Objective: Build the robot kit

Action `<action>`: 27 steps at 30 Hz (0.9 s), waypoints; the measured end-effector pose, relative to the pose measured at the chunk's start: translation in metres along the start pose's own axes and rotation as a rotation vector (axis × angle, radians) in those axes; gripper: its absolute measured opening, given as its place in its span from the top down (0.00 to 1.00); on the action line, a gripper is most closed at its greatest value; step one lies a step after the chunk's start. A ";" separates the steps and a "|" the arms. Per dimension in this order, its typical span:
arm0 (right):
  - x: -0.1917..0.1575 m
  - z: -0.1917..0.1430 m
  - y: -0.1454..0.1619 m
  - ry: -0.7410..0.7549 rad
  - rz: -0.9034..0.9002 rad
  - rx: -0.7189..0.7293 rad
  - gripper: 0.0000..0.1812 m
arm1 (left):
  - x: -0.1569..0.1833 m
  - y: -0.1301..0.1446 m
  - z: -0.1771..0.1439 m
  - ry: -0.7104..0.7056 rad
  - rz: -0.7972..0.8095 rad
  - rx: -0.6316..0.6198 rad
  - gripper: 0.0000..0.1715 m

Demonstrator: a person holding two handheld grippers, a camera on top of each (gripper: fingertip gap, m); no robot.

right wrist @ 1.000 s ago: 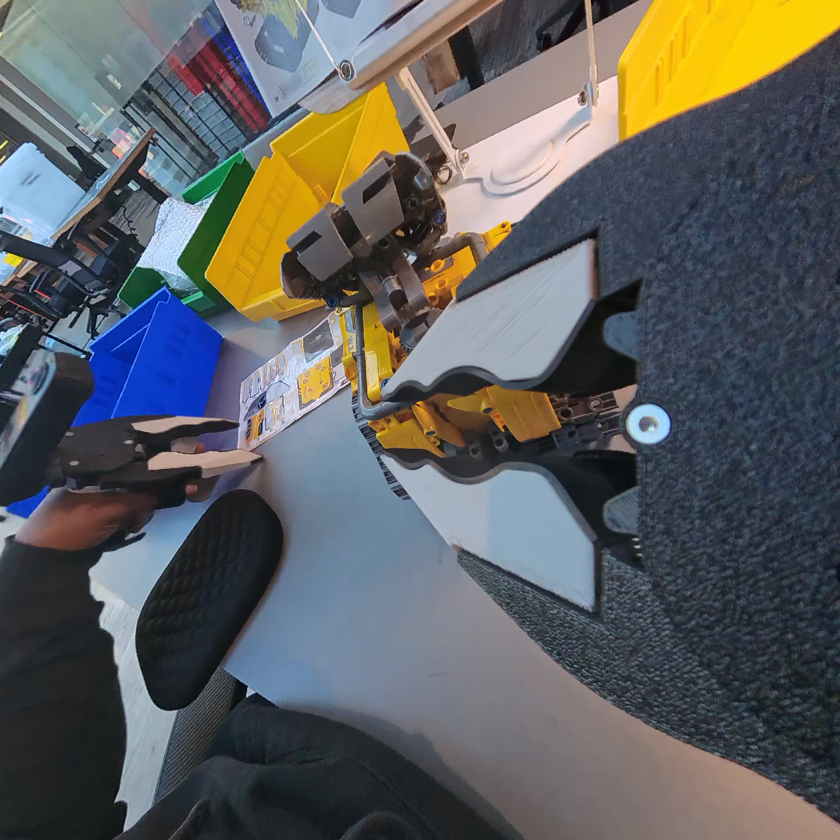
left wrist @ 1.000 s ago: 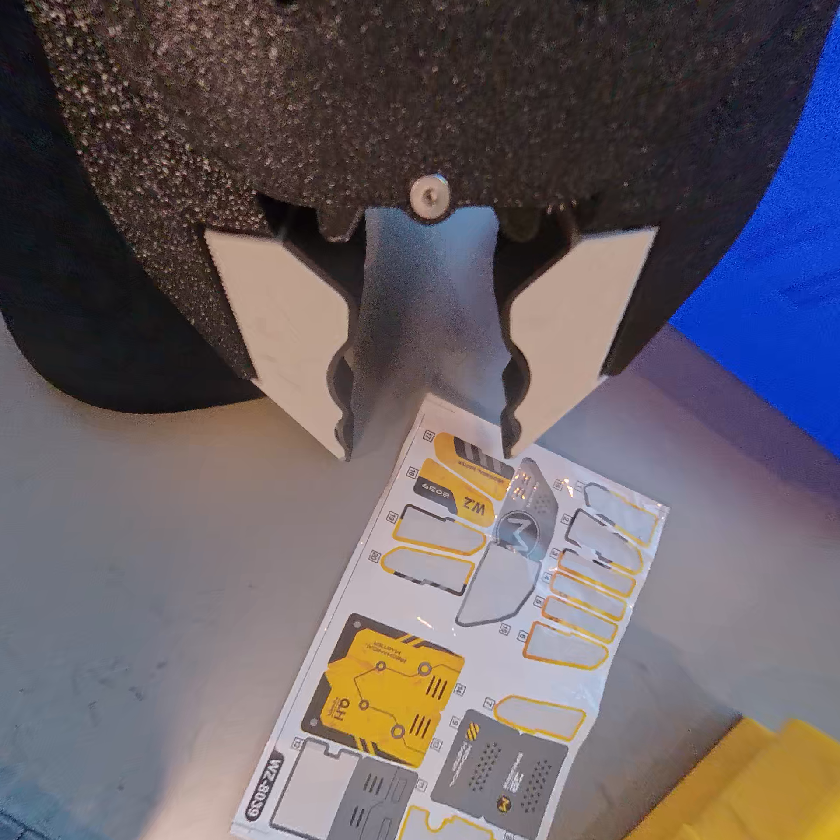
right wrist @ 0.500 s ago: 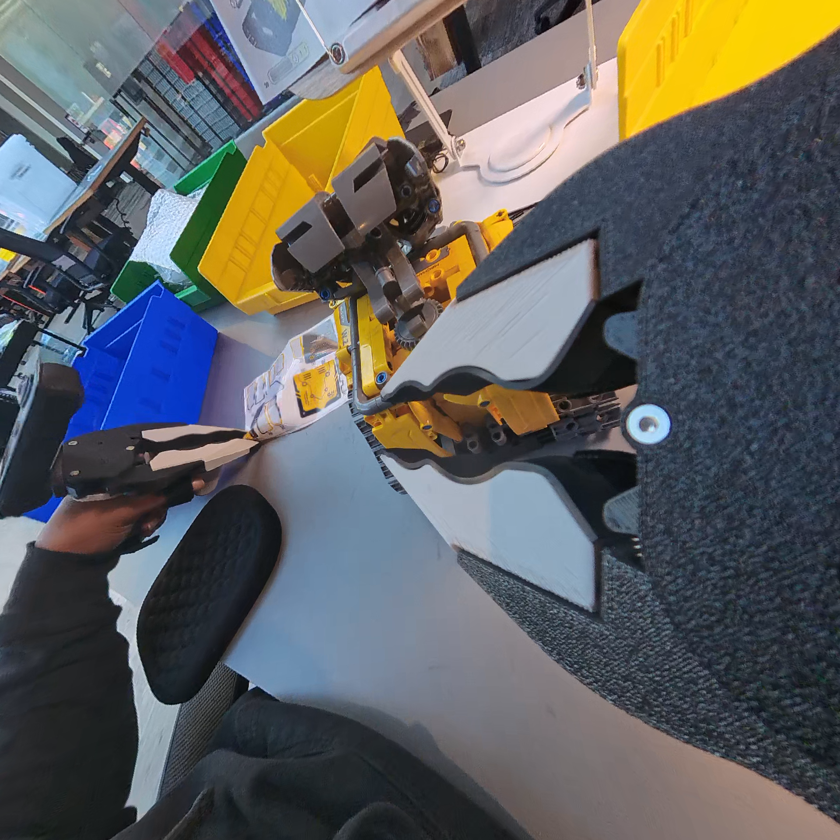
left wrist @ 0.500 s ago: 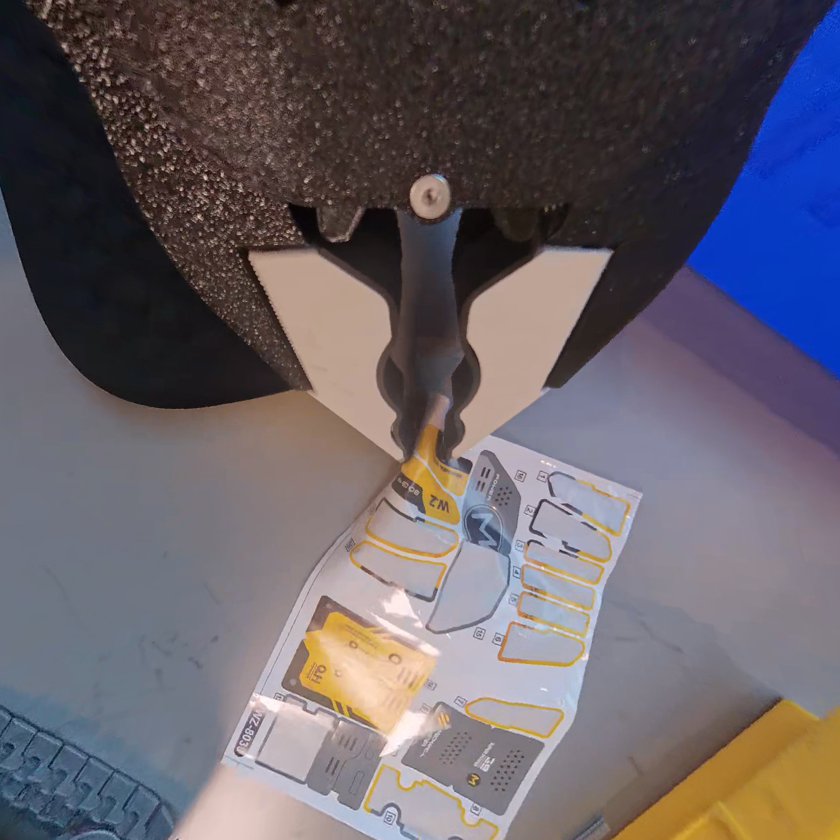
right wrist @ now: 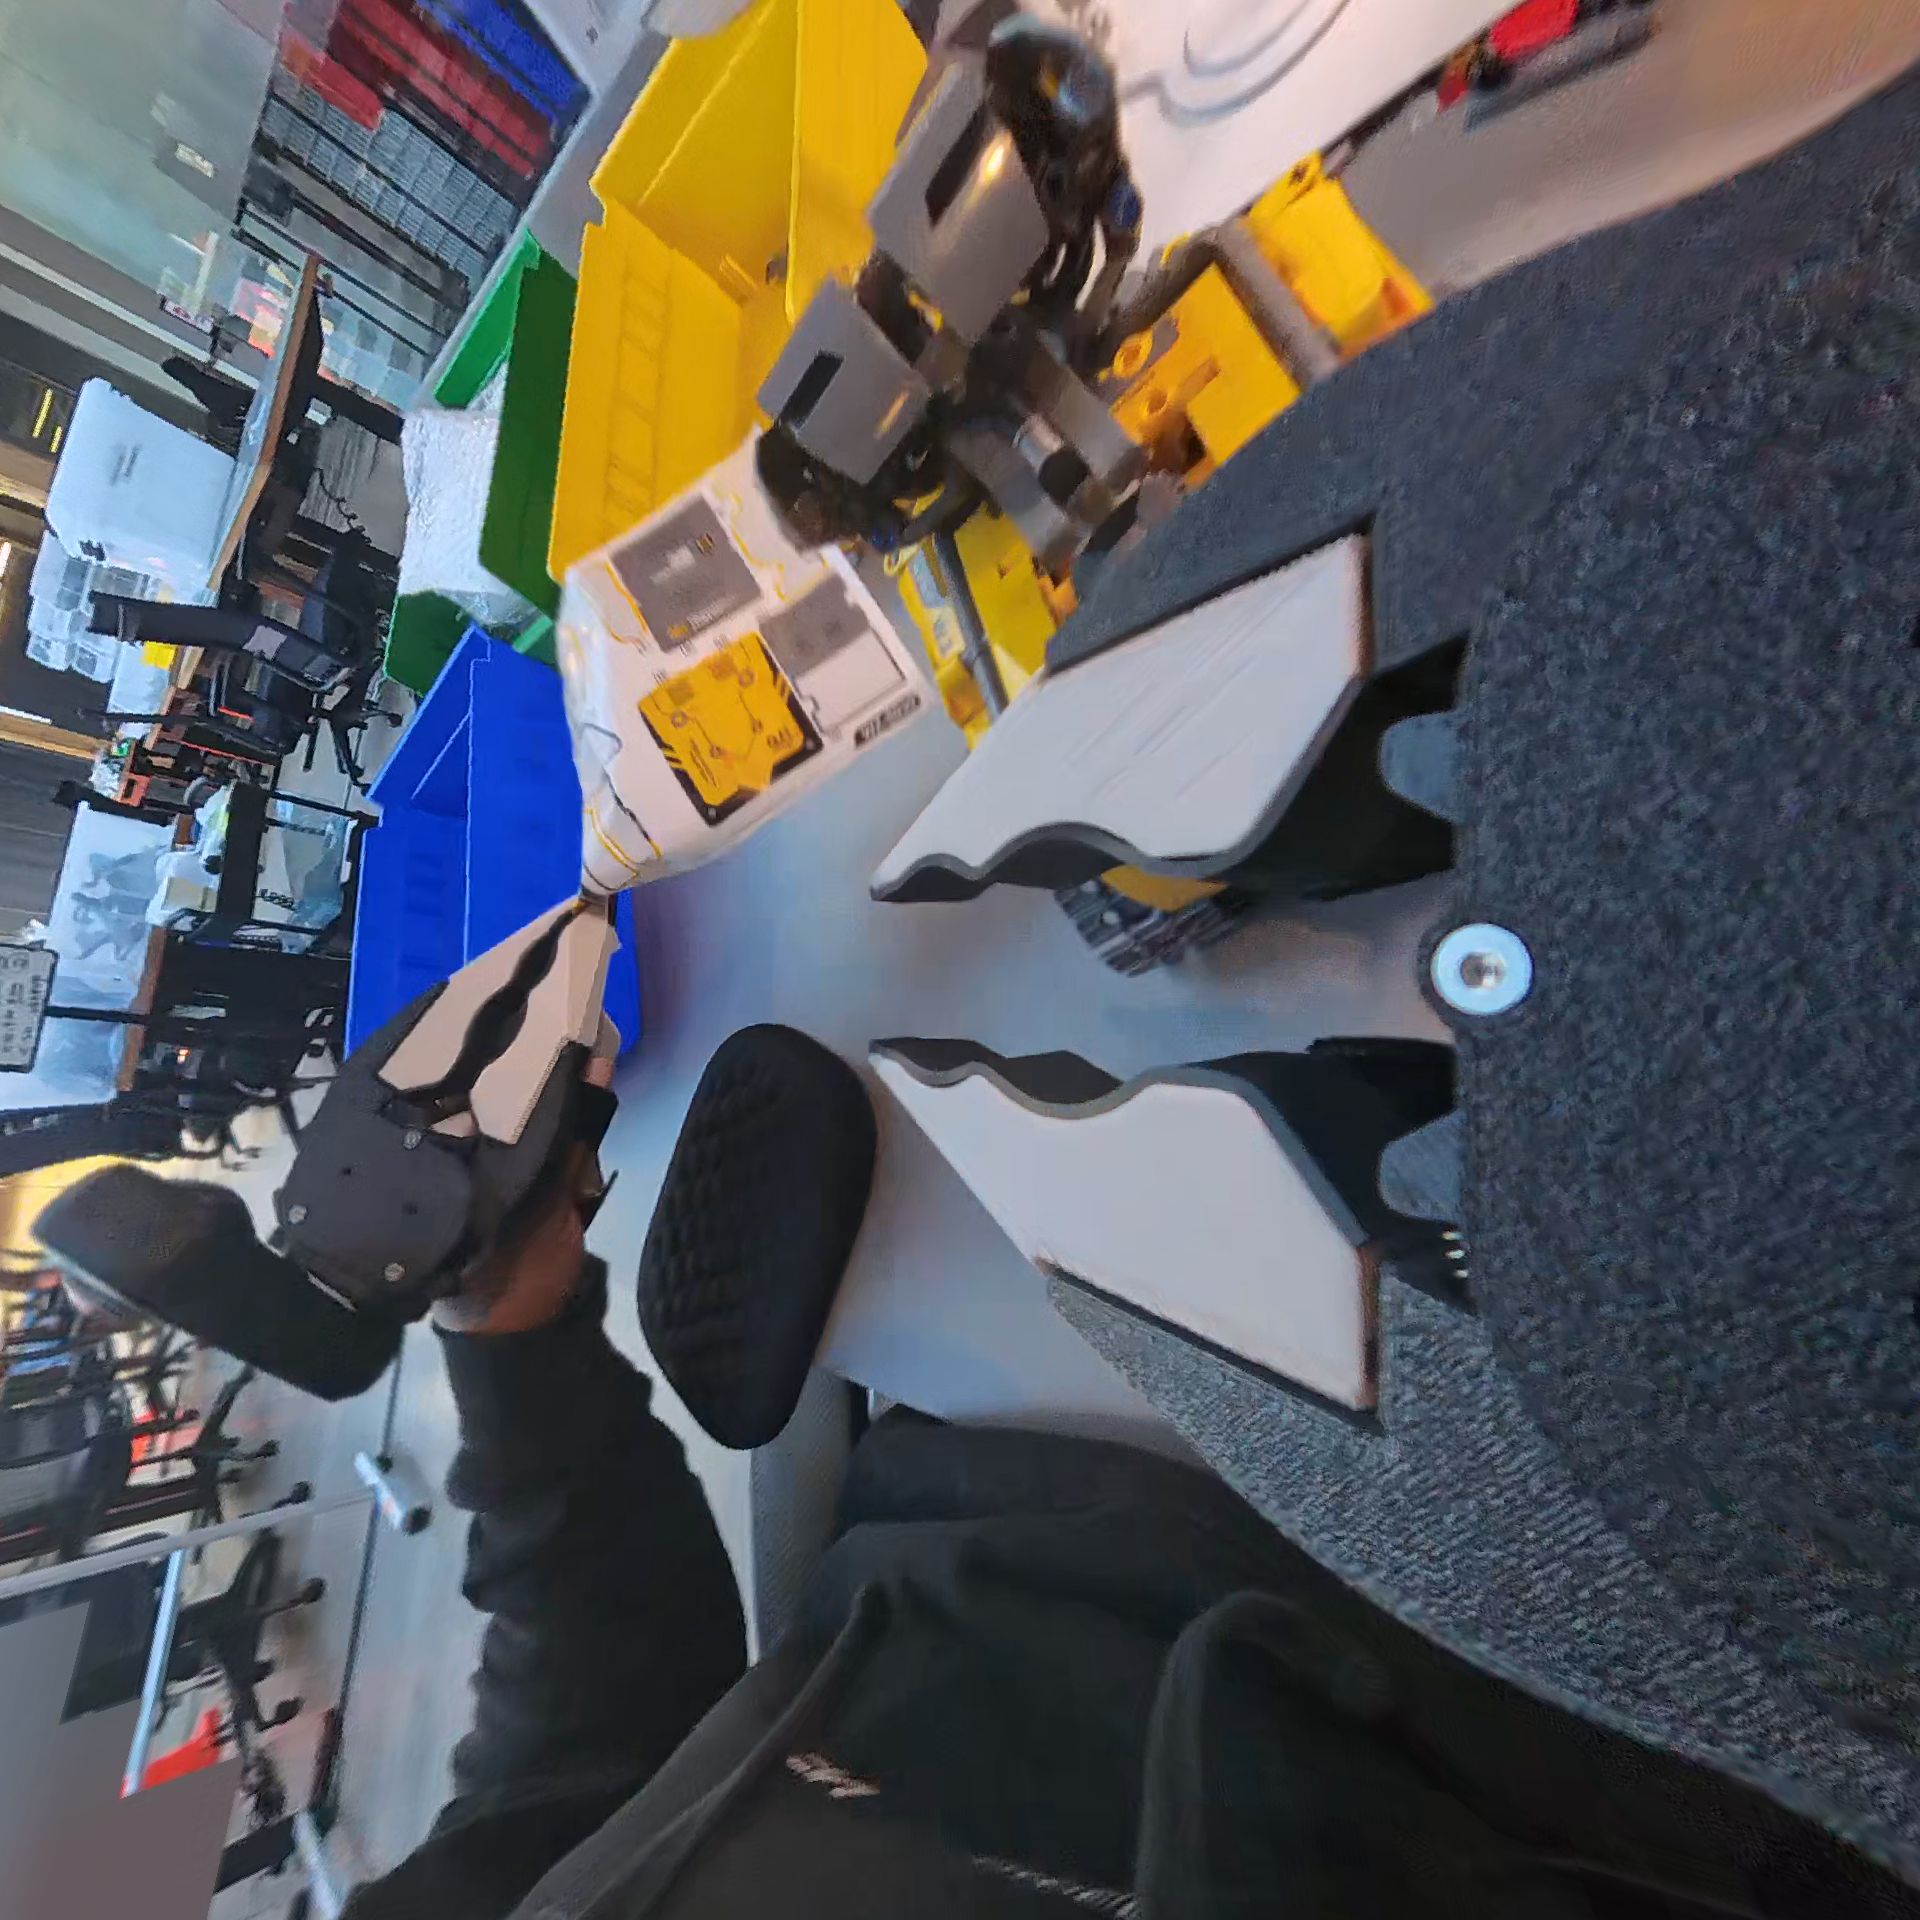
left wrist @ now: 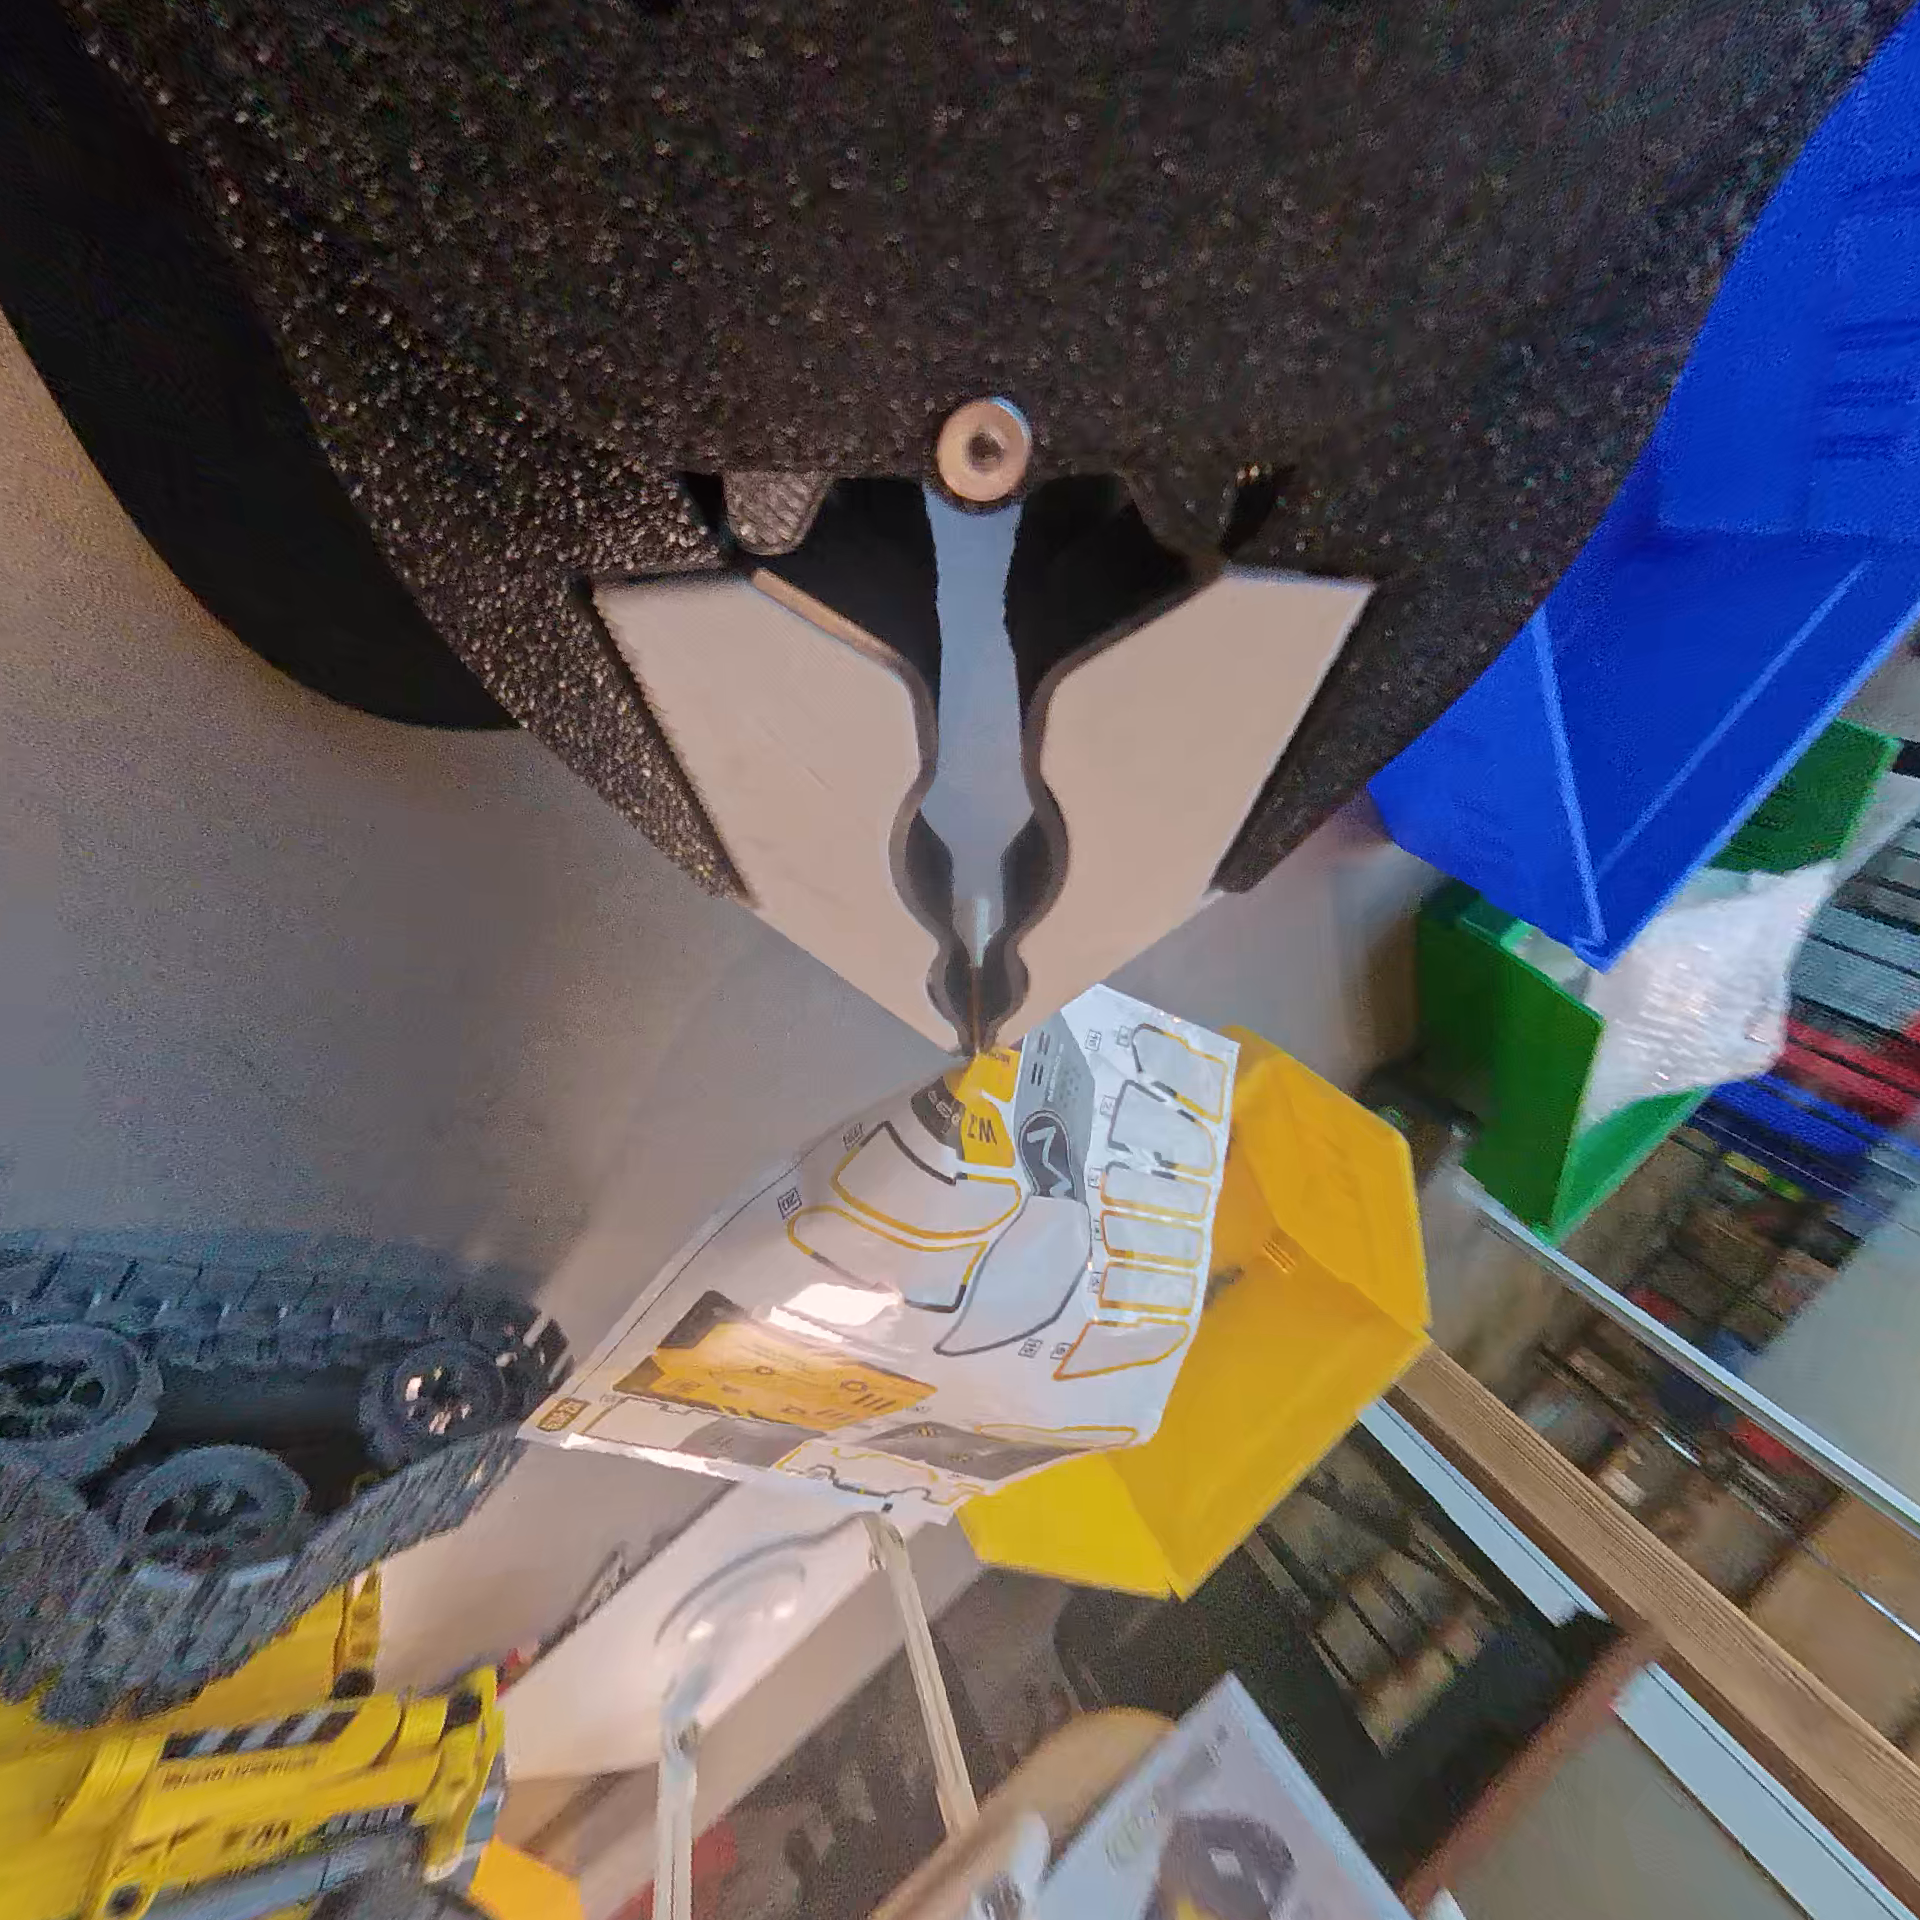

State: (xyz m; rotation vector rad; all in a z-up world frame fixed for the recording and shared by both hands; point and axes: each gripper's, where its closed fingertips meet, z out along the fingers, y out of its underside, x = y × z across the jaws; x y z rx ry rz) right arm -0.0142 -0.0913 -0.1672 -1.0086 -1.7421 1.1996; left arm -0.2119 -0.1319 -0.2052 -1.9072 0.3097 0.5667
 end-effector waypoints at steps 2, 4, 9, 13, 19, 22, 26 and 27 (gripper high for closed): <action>-0.010 0.013 -0.003 -0.014 0.091 0.014 0.82 | -0.001 -0.021 -0.008 -0.082 0.046 0.088 1.00; -0.023 0.025 -0.007 -0.061 0.205 0.048 0.78 | 0.000 -0.042 -0.015 -0.155 0.087 0.172 1.00; -0.029 0.047 -0.016 -0.099 0.475 0.165 0.64 | 0.020 -0.086 -0.033 -0.219 0.128 0.364 1.00; -0.013 0.047 -0.026 -0.060 0.613 0.269 0.57 | 0.038 -0.115 -0.055 -0.209 0.089 0.529 1.00; -0.006 0.024 -0.063 -0.131 0.675 0.516 0.67 | 0.054 -0.126 -0.072 -0.181 0.058 0.621 1.00; -0.002 0.006 -0.080 -0.150 0.627 0.599 0.75 | 0.063 -0.123 -0.069 -0.165 0.089 0.608 1.00; 0.008 -0.006 -0.080 -0.128 0.544 0.590 1.00 | 0.079 -0.125 -0.066 -0.063 0.095 0.625 0.99; 0.009 -0.010 -0.082 -0.156 0.536 0.586 1.00 | 0.082 -0.127 -0.066 0.002 0.041 0.642 0.96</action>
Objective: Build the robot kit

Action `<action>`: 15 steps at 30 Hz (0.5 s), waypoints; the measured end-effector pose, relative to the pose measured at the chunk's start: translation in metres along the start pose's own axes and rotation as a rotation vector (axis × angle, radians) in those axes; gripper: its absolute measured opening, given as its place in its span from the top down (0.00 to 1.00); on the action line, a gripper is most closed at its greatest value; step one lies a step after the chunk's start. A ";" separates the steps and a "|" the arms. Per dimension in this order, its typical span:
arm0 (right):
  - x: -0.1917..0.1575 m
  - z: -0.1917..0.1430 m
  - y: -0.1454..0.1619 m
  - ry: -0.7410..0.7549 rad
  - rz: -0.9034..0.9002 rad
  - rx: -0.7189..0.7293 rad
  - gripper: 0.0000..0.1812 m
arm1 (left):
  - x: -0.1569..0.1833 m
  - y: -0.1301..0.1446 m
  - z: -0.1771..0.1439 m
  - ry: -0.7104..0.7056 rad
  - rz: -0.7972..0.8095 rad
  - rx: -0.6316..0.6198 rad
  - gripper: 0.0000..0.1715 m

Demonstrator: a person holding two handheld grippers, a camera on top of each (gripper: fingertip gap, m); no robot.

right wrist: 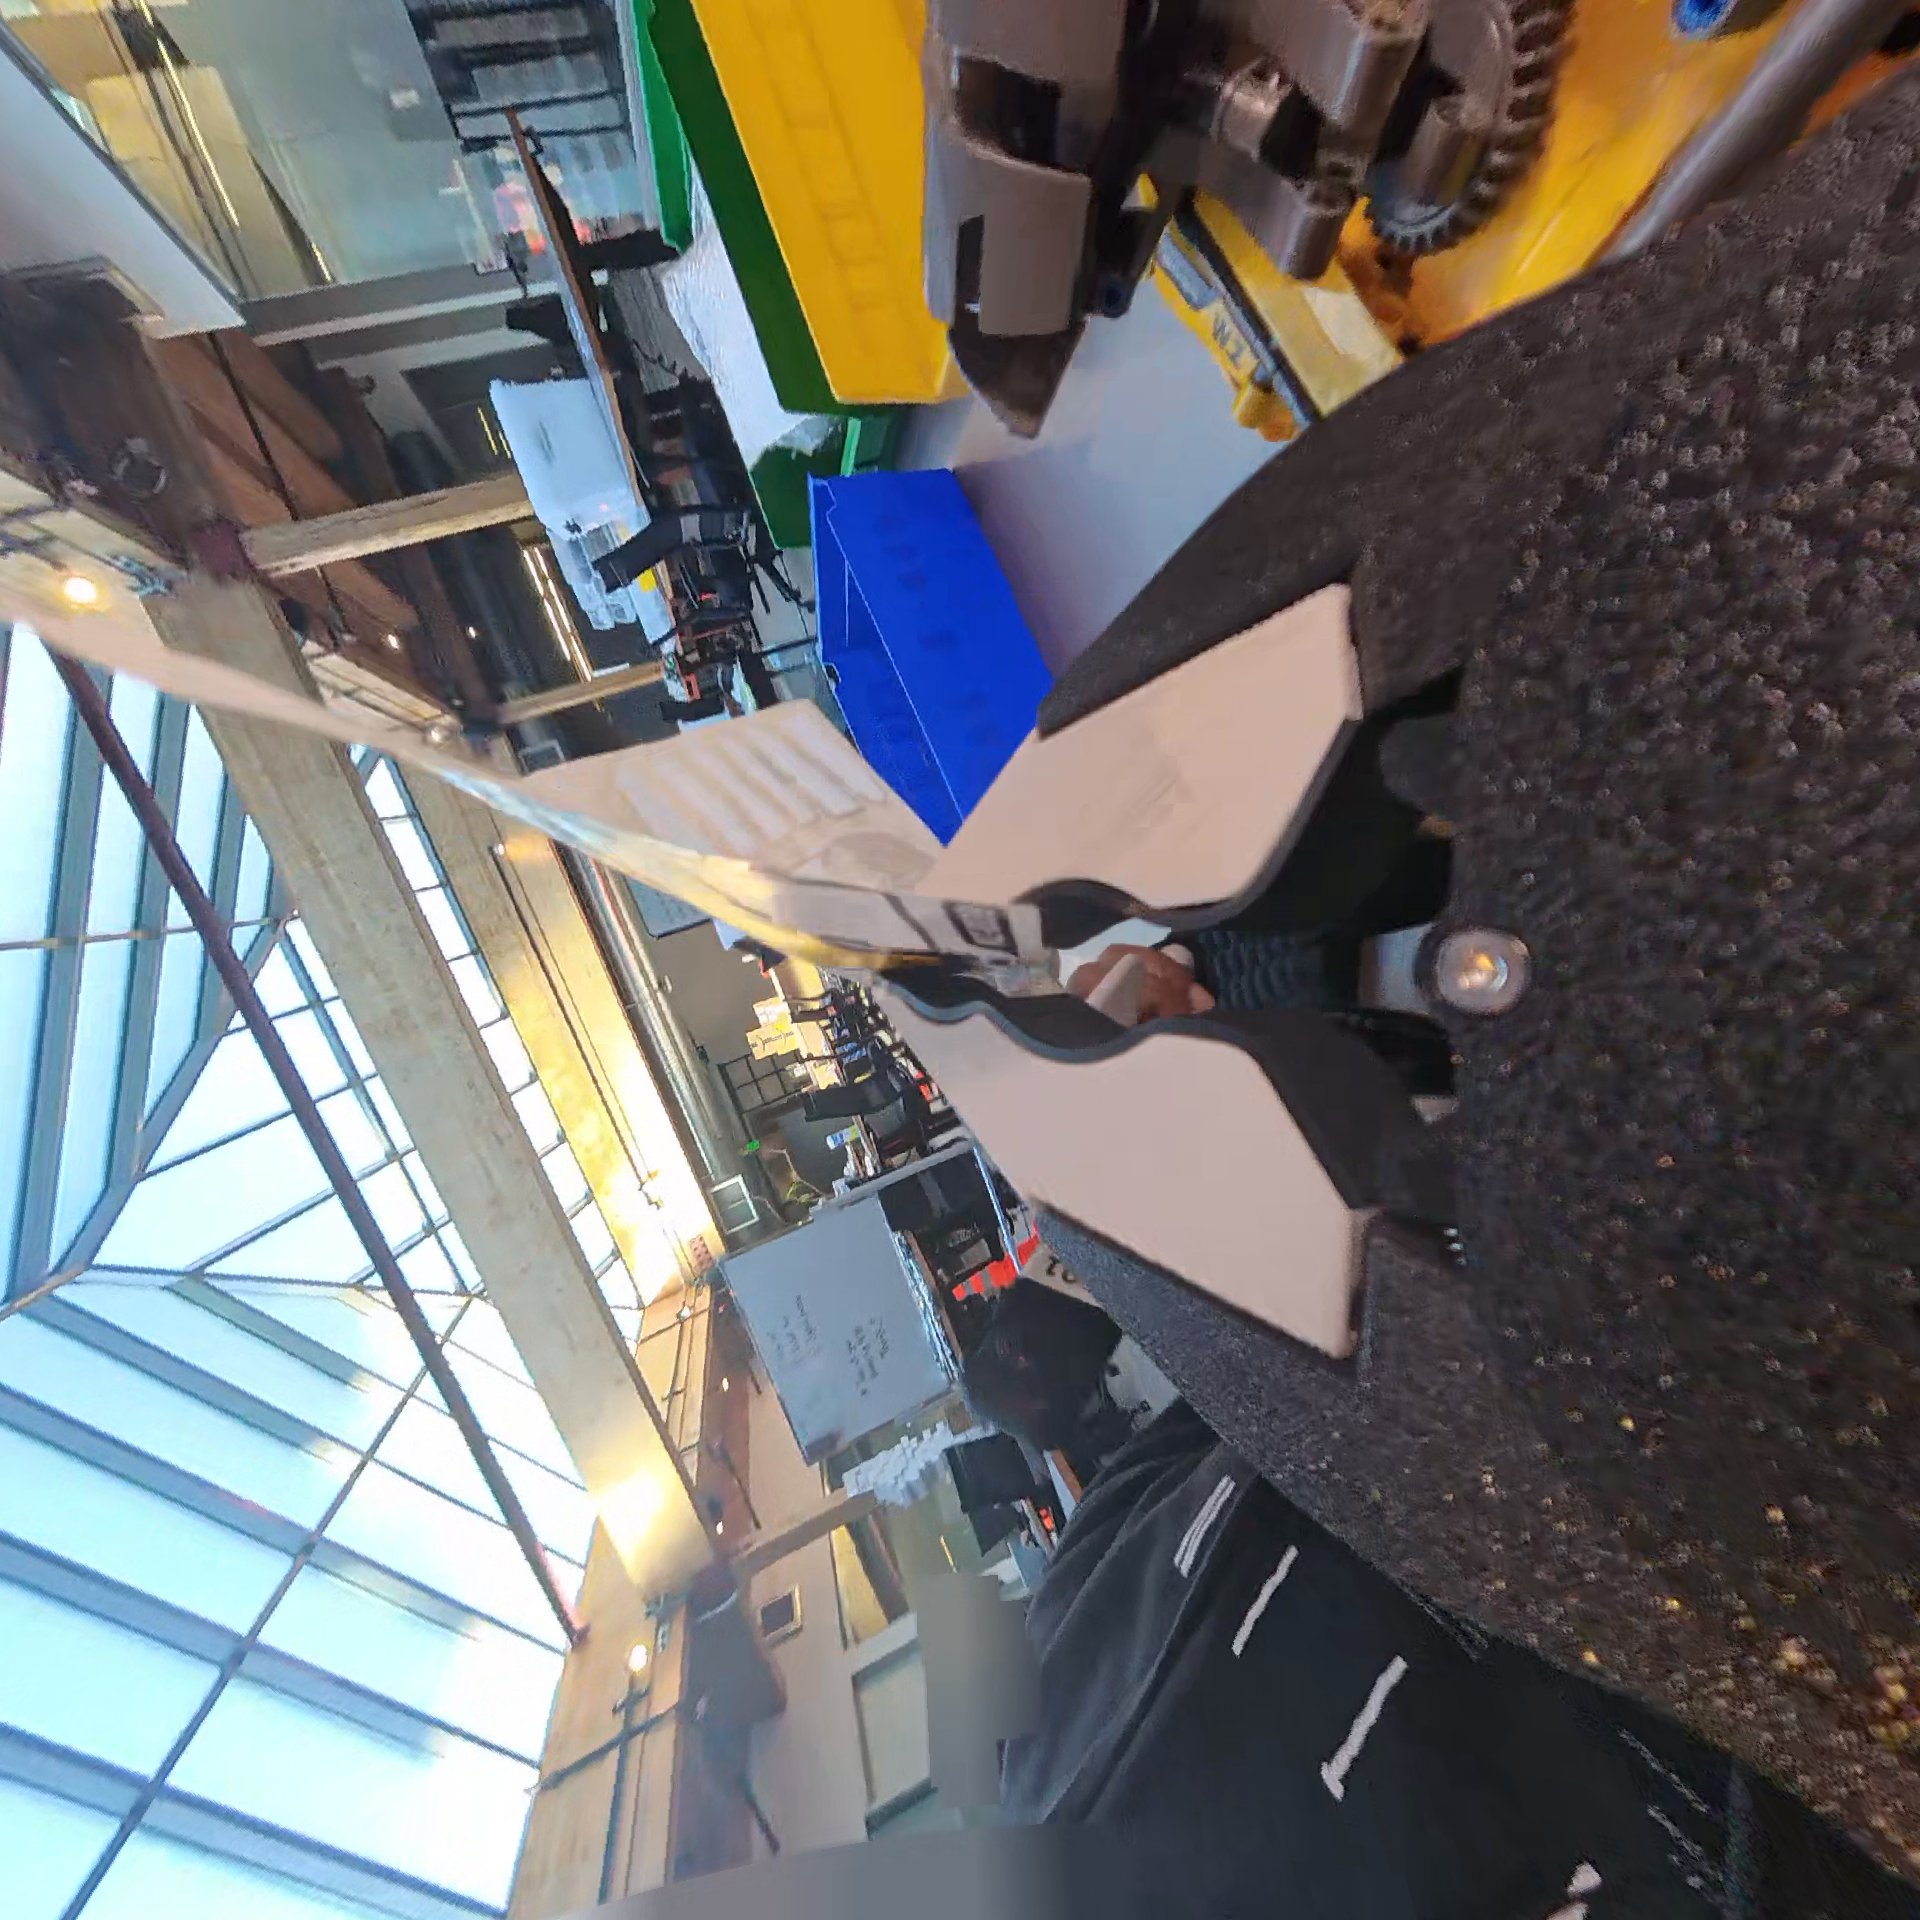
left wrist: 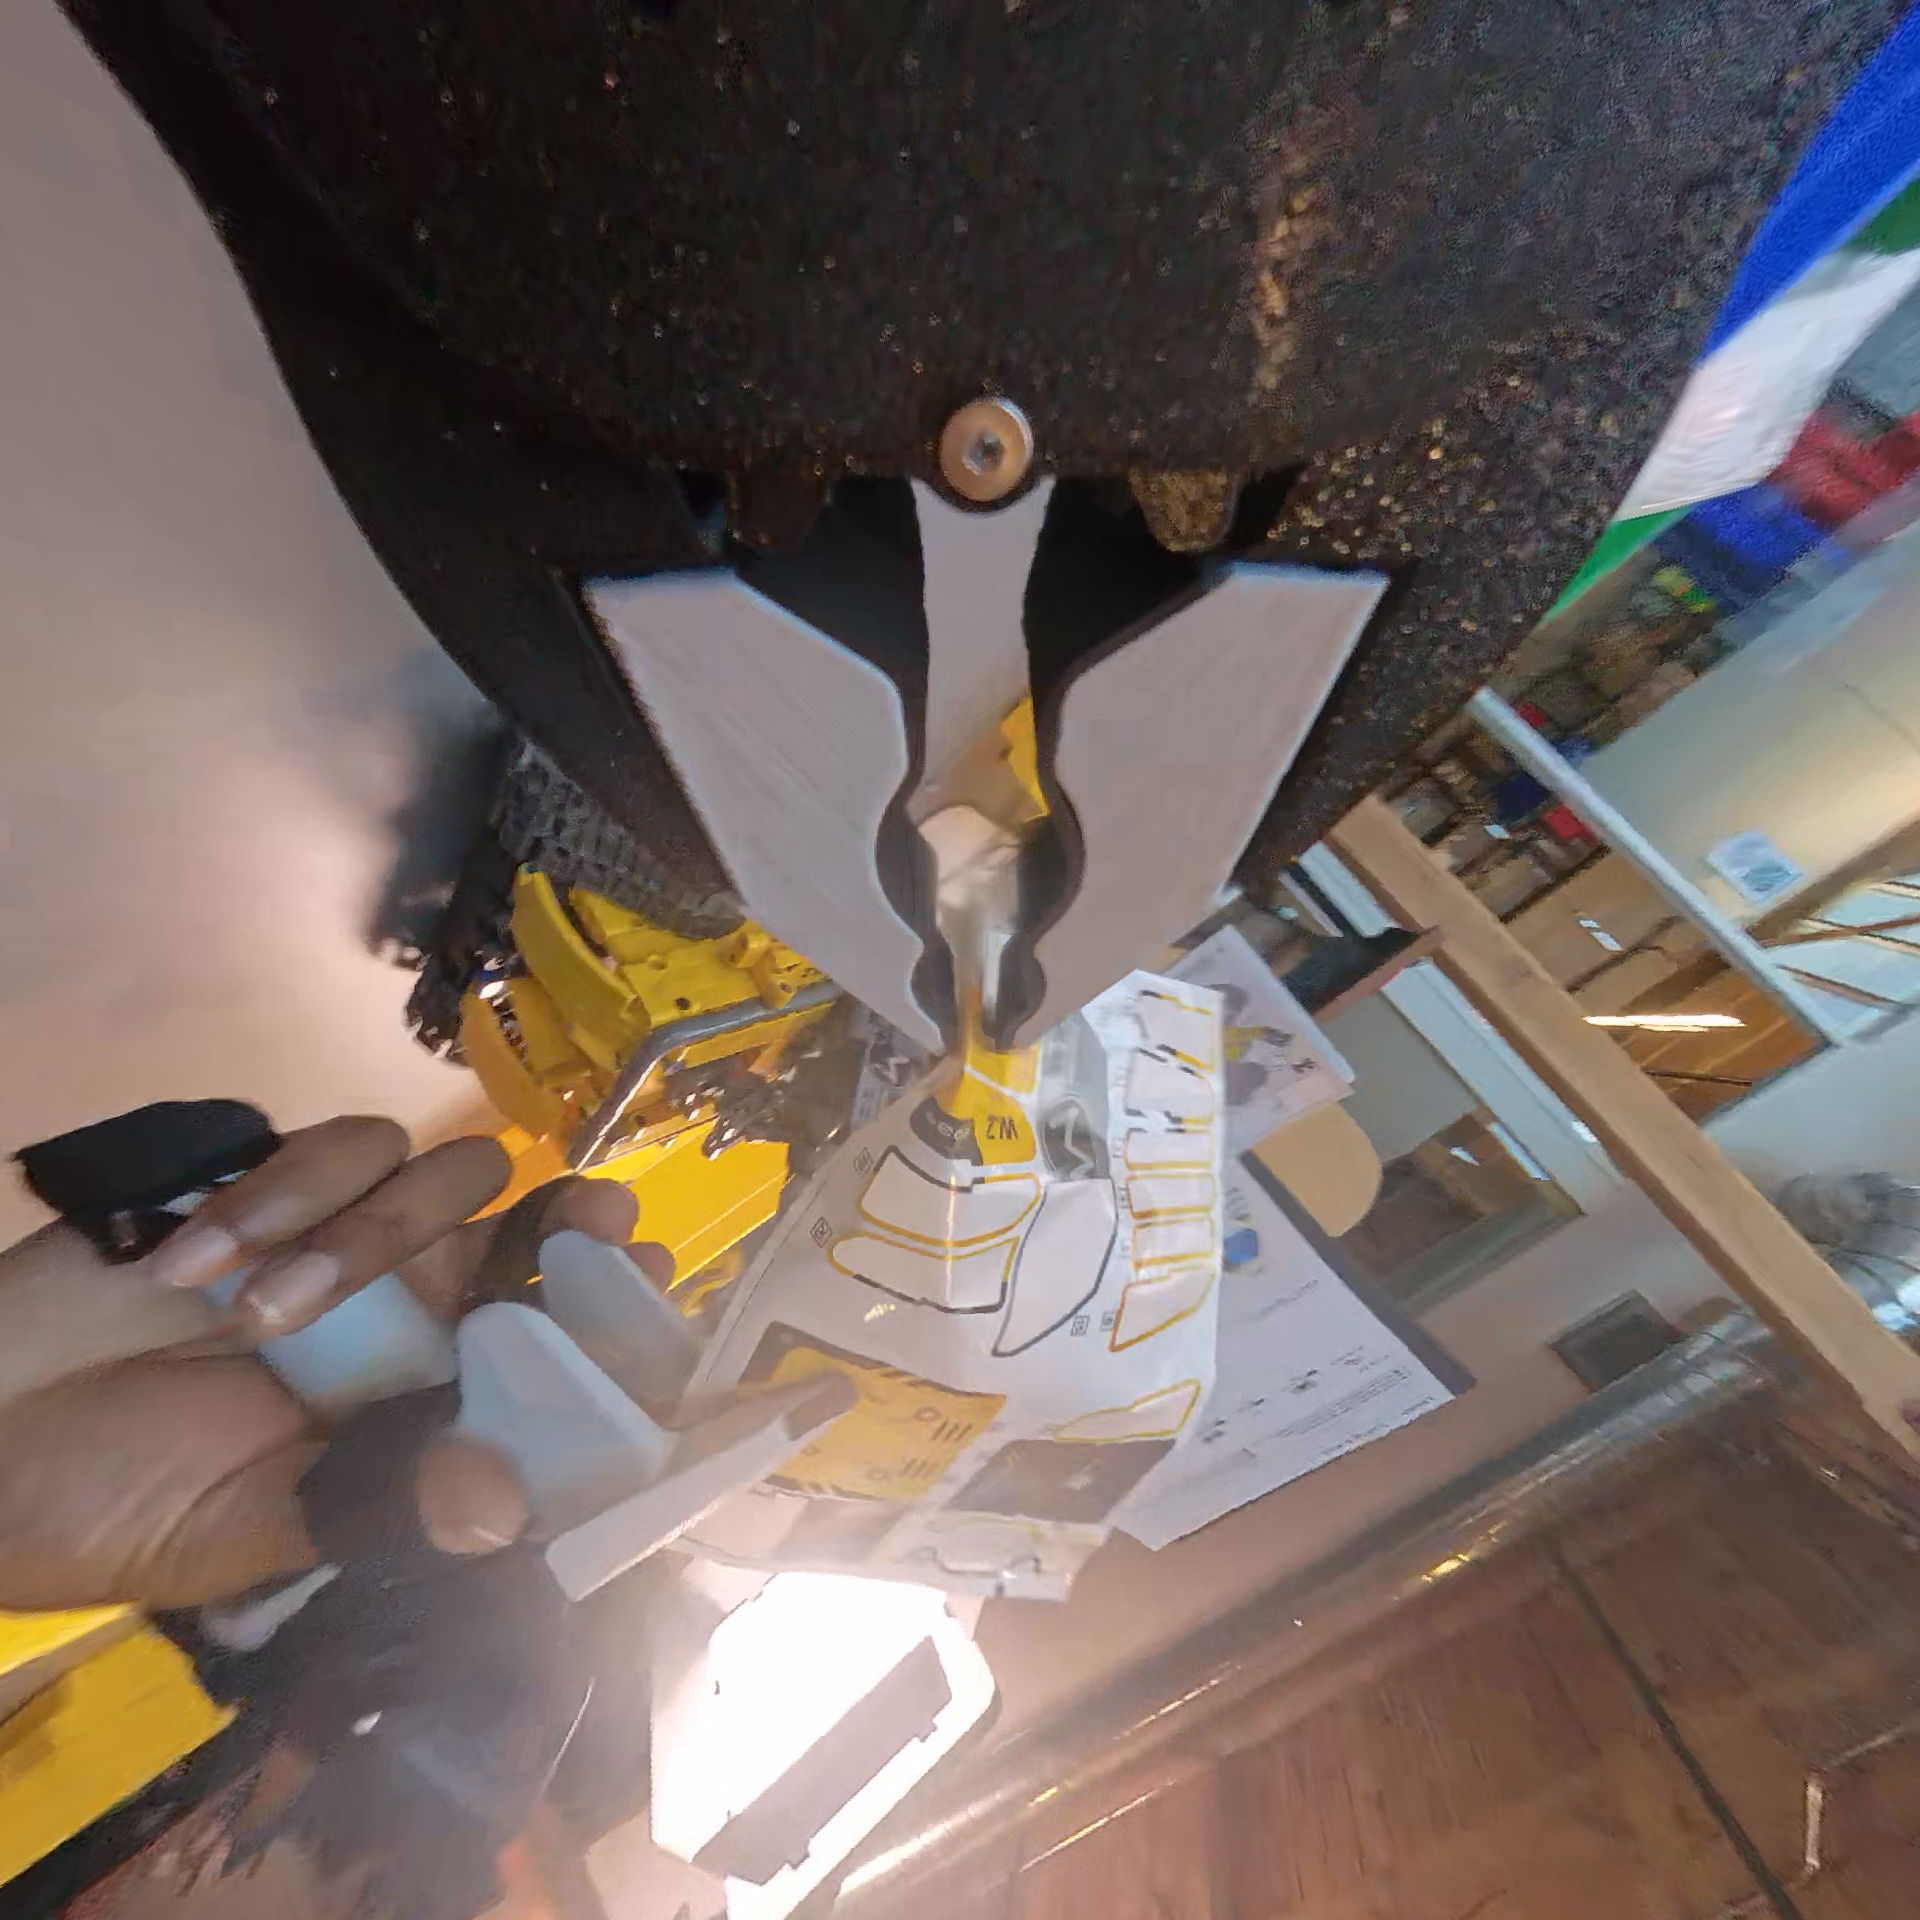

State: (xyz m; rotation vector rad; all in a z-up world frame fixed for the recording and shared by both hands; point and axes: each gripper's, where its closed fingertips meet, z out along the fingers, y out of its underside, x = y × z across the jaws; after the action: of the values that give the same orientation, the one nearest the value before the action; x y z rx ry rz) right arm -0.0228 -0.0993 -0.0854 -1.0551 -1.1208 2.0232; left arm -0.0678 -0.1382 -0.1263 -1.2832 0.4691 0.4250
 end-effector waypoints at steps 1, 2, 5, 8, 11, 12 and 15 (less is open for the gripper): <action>0.000 -0.004 -0.005 -0.026 0.002 -0.008 1.00 | 0.001 -0.002 0.000 0.057 -0.110 0.023 0.92; 0.000 -0.009 -0.012 -0.053 0.006 -0.011 1.00 | -0.002 -0.005 0.000 0.110 -0.247 0.052 0.86; -0.002 -0.028 -0.033 -0.152 0.047 -0.021 1.00 | -0.026 -0.009 0.001 0.245 -0.669 0.129 0.75; -0.005 -0.044 -0.047 -0.252 0.108 -0.007 1.00 | -0.033 -0.018 0.012 0.472 -1.004 0.169 0.63; 0.003 -0.054 -0.054 -0.268 0.176 0.021 1.00 | -0.022 -0.040 0.026 0.712 -1.165 0.196 0.59; 0.005 -0.056 -0.053 -0.270 0.193 0.022 1.00 | -0.017 -0.046 0.032 0.764 -1.176 0.195 0.59; 0.010 -0.059 -0.048 -0.267 0.235 0.011 1.00 | -0.006 -0.057 0.051 0.868 -1.179 0.182 0.68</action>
State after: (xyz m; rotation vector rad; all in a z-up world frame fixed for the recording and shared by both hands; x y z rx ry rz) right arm 0.0280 -0.0445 -0.0665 -0.9689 -1.1606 2.4096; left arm -0.0361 -0.1019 -0.0661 -1.2963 0.3618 -1.1747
